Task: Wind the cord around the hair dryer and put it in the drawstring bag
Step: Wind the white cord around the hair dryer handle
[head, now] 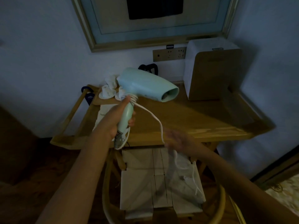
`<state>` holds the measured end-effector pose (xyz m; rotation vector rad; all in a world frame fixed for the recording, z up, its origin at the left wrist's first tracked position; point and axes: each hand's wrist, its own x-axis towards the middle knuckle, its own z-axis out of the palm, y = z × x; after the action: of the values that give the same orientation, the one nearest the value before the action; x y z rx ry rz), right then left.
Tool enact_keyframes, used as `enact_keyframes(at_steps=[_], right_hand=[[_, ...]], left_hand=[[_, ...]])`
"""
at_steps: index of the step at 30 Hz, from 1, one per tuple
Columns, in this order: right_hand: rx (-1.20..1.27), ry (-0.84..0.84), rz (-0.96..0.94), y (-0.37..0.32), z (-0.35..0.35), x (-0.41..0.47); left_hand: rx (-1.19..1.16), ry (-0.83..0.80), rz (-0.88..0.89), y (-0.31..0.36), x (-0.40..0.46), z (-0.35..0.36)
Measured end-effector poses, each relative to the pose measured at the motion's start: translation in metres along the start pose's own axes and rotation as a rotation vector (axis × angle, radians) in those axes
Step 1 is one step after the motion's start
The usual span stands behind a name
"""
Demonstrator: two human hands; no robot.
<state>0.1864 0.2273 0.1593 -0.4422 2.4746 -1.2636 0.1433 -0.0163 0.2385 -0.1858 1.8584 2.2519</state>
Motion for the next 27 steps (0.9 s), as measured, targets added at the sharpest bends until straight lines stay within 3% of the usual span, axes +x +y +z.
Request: enact_keyframes(at_steps=[3,7,15,20,23,27], right_hand=[[0.382,0.054,-0.135,-0.022,0.002,0.003],[0.578,0.087,-0.148,-0.036,0.018,0.011],[0.846,-0.201,-0.090,0.001,0.022,0.005],[0.694,-0.249,-0.063,0.019,0.016,0.004],[0.490,-0.183,-0.041,0.014,0.009,0.008],[0.474,-0.204,-0.034,0.009,-0.009,0.011]], left_hand=[[0.071,-0.042,-0.033,-0.016,-0.005,0.011],[0.074,-0.069,-0.071,-0.028,-0.010,0.021],[-0.075,-0.125,-0.100,-0.026,-0.015,0.001],[-0.067,-0.197,-0.045,-0.016,-0.015,-0.013],[0.075,-0.255,-0.003,-0.011,-0.018,-0.018],[0.267,-0.269,0.020,-0.007,-0.029,-0.021]])
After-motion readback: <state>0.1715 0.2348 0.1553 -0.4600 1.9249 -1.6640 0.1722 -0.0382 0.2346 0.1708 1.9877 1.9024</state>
